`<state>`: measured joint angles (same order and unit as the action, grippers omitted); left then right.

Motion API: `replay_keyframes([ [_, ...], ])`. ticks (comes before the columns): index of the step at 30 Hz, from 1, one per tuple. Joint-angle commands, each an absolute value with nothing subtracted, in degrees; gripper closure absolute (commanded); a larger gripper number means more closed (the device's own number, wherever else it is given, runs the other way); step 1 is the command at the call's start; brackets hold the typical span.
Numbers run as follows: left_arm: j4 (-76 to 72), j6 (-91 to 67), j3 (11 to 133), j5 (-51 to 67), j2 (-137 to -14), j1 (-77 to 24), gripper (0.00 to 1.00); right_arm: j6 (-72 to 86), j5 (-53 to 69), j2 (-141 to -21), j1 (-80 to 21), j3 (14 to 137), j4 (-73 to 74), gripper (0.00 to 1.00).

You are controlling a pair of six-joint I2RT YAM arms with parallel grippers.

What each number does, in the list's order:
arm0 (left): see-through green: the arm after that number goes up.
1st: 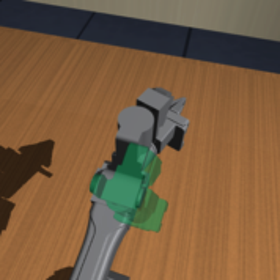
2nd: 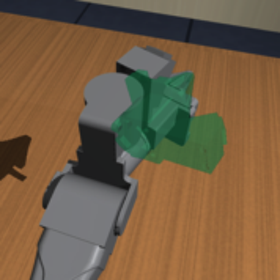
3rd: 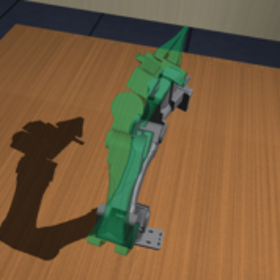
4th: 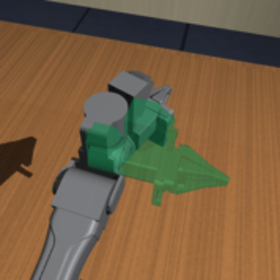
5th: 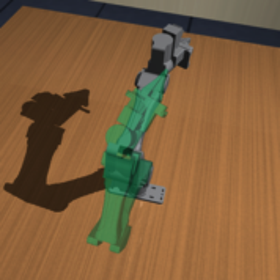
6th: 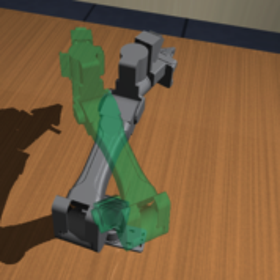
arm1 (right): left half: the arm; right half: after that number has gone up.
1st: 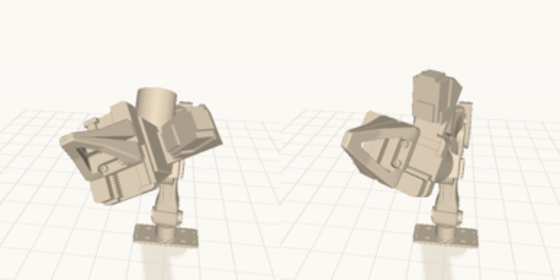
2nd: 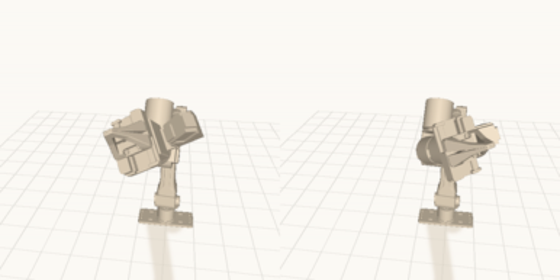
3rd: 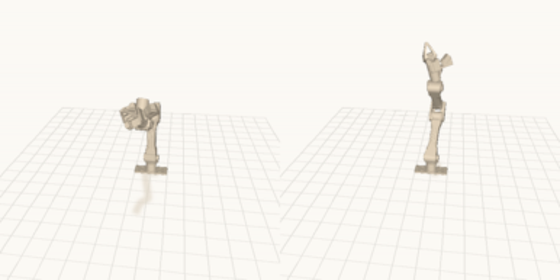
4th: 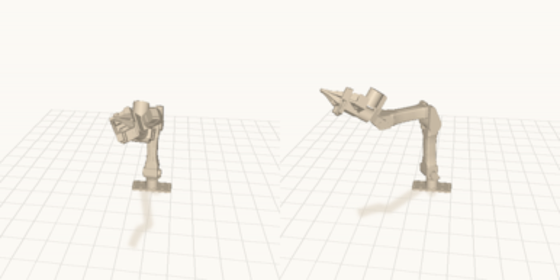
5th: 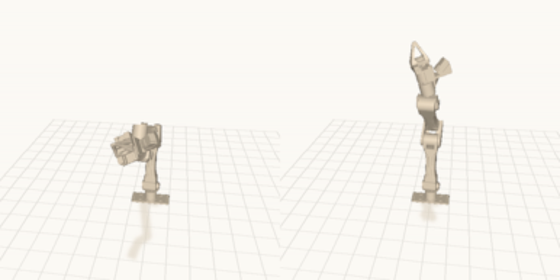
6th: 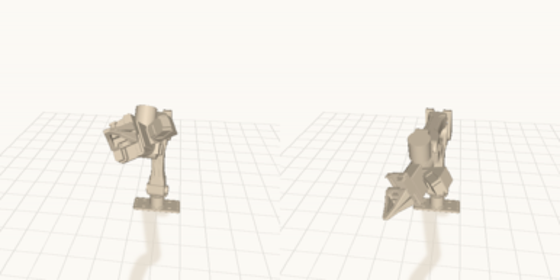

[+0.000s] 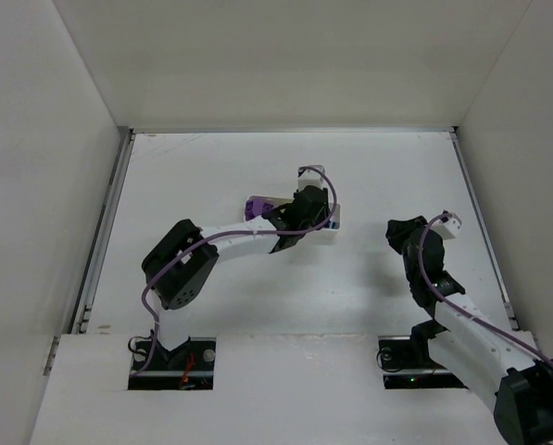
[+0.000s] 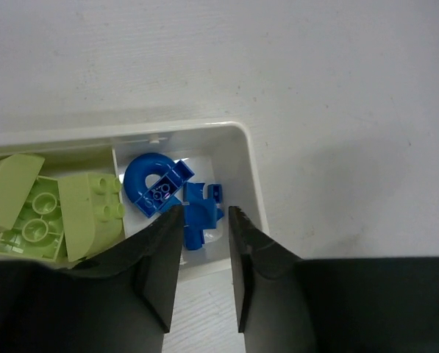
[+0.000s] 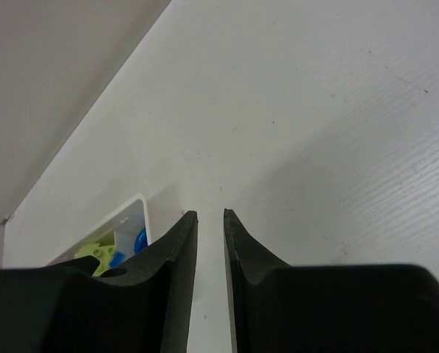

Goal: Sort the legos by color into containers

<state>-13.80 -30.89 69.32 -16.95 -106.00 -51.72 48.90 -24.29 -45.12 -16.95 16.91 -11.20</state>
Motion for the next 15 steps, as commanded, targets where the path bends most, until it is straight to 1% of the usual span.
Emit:
replay_keyframes([
  [1, -15.91, -29.80, 72.07, -16.35, -104.42, -52.07, 0.70, 49.22, -23.20, -44.30, -17.27, 17.93, -15.12, 0.73],
  [4, -15.65, -29.79, 70.76, -16.43, -102.31, -51.55, 0.61, 49.22, -23.03, -43.42, -17.27, 17.75, -15.03, 0.71],
  [10, -15.29, -29.53, 64.26, -17.92, -93.53, -50.58, 0.37, 49.22, -23.29, -44.12, -17.27, 17.67, -15.12, 0.71],
  [11, -15.29, -29.44, 62.42, -18.63, -91.25, -50.32, 0.31, 49.22, -23.47, -44.30, -17.27, 17.75, -15.12, 0.70],
  [12, -15.29, -29.44, 60.49, -19.24, -88.97, -50.05, 0.22, 49.13, -23.55, -44.47, -17.27, 17.75, -15.12, 0.70],
  [13, -15.29, -29.44, 58.55, -19.86, -86.60, -49.62, 0.00, 49.13, -23.64, -44.65, -17.27, 17.84, -14.94, 0.70],
  [15, -14.86, -29.62, 54.16, -20.83, -81.32, -48.39, 0.00, 48.78, -23.55, -44.74, -17.27, 18.19, -14.77, 0.68],
])
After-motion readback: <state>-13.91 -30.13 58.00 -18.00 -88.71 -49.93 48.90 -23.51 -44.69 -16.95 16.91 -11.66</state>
